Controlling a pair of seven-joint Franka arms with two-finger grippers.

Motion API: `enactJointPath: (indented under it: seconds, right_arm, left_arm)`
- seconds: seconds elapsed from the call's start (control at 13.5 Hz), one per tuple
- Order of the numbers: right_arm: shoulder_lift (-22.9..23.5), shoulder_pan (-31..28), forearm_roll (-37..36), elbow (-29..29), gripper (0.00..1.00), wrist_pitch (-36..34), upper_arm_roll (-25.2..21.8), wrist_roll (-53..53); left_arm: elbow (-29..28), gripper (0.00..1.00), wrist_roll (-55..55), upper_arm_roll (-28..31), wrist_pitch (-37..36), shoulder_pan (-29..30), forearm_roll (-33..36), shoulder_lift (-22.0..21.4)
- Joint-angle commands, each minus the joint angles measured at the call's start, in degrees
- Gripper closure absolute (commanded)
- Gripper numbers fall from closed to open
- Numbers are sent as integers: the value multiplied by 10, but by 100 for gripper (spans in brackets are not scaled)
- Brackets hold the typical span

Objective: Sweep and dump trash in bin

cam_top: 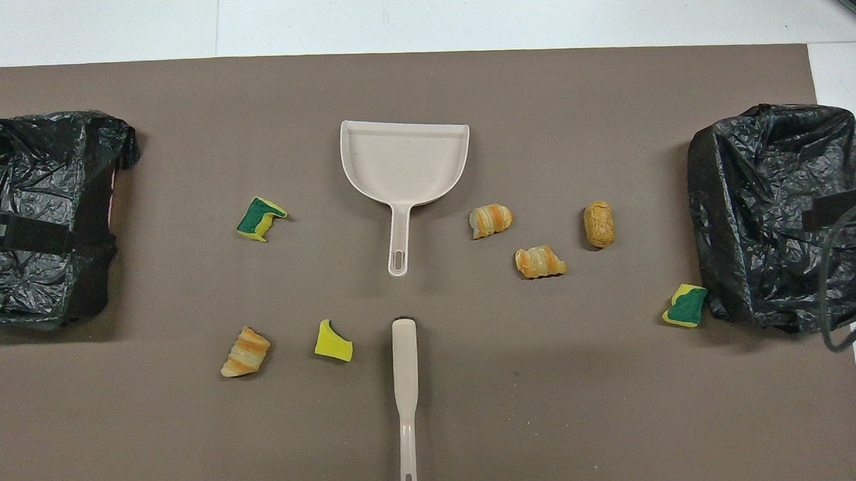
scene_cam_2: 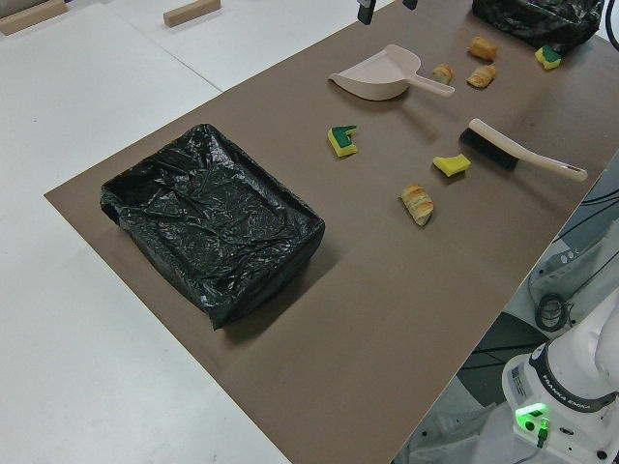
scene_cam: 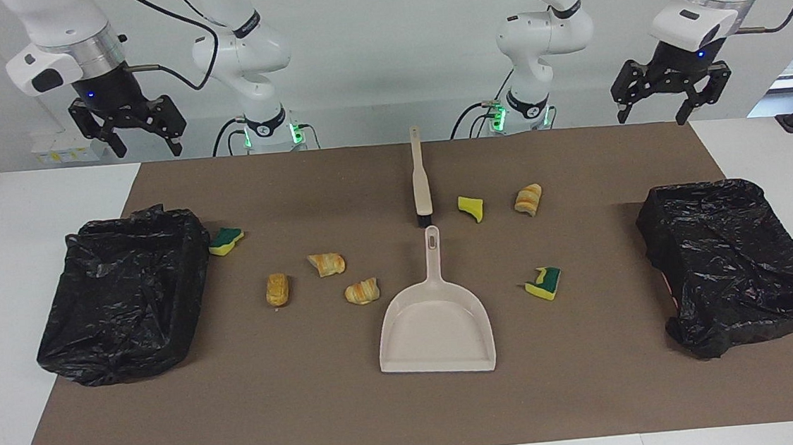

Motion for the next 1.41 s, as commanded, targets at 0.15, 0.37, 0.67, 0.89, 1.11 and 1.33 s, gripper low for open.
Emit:
enactJointPath:
  seconds: [0.15, 0.37, 0.67, 0.89, 1.11, 1.33]
  right_arm:
    - [-17, -8, 4, -19, 0, -4, 4, 11]
    - [-17, -8, 4, -19, 0, -3, 4, 11]
    - [-20, -8, 4, -21, 0, -5, 3, 11]
    - [-23, -8, 4, -28, 0, -5, 1, 11]
    - [-25, -9, 4, -28, 0, -5, 0, 11]
    - [-26, -8, 4, -31, 0, -5, 0, 11]
  left_arm:
    - [3, 0, 5, -3, -9, 8, -2, -3]
    - [3, 0, 5, -3, -9, 8, -2, -3]
    - [3, 0, 5, -3, -9, 8, -2, -3]
    - [3, 0, 6, -3, -10, 8, -2, -3]
    - [3, 0, 3, -3, -10, 7, -2, -3]
    - [1, 0, 1, -4, -5, 5, -3, -3]
